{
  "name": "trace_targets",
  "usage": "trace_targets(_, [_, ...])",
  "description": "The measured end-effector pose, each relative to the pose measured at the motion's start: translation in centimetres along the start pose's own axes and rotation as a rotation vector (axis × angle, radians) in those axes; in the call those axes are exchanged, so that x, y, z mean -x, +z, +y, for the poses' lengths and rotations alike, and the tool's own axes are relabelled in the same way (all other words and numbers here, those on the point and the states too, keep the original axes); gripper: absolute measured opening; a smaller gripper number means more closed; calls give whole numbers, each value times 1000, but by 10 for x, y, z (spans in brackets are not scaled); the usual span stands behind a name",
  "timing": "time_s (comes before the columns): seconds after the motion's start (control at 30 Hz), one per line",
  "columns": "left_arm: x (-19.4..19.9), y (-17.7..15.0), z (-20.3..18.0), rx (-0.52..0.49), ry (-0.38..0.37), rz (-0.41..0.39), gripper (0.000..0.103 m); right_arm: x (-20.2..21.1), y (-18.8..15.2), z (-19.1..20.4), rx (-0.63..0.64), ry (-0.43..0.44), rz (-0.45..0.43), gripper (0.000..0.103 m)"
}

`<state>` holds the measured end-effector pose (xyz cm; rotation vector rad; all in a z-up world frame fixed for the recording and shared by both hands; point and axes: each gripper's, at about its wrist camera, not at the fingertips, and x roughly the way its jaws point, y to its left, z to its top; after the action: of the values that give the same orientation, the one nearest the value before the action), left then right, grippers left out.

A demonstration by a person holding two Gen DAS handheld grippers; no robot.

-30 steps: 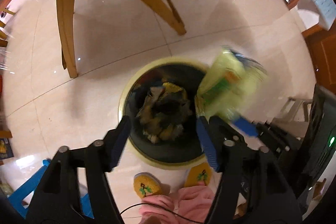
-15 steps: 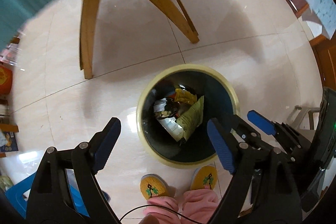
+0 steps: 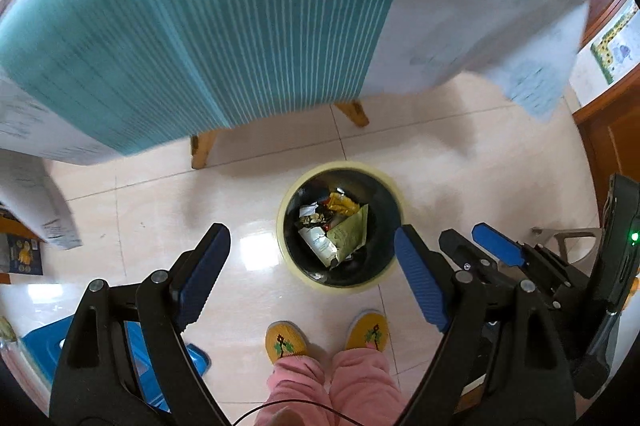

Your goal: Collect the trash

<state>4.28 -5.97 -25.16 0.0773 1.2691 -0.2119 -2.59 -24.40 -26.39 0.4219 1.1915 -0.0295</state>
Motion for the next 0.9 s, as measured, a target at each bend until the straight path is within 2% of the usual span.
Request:
trace_targets(0.33, [150,13,1,8,3,-93,82,141,24,40,55,54,-74,44])
trace_targets(0.53, [225,21,0,28,19,-162,82,199,41,56,70,86,-120,45])
trace_targets(0.9, [304,52,-18,63,62,-288,82,265,81,72,150,147,-214,45])
